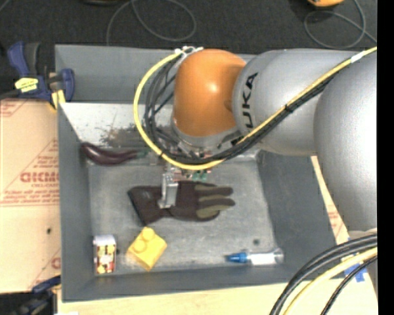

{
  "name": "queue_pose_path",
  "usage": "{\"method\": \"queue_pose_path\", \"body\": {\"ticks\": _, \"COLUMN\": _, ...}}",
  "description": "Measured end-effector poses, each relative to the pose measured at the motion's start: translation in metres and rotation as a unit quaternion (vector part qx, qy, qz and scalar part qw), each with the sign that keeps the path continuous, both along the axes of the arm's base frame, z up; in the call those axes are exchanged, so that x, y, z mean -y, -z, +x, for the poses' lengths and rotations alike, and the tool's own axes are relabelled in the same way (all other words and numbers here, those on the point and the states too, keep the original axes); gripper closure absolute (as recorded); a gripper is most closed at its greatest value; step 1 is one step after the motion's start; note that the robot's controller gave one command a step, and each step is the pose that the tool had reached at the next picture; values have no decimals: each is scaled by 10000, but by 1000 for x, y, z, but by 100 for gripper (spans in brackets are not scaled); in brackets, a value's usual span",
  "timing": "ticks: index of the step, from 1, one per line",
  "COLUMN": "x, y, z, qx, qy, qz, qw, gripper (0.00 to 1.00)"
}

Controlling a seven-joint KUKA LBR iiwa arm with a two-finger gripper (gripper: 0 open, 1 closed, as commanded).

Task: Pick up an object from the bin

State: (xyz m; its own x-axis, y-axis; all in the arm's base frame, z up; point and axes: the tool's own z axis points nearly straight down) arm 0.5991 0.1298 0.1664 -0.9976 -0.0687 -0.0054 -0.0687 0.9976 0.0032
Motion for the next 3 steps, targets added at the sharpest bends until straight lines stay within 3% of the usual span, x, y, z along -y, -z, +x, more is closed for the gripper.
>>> {"method": "queue_pose_path", "body": {"ticks": 1, "x": 25, "y": 10, "z": -2, "qx": 2, "qy": 608, "qz": -18, "qw": 9981, "gripper": 0}}
{"method": "queue_pose_path", "body": {"ticks": 2, "x": 24, "y": 36, "z": -8, "qx": 23, "qy": -464, "qz": -13, "qw": 9989, "gripper": 0}}
{"method": "queue_pose_path", "body": {"ticks": 3, "x": 27, "y": 56, "z": -13, "qx": 7, "qy": -1377, "qz": -22, "qw": 9905, "gripper": 0}}
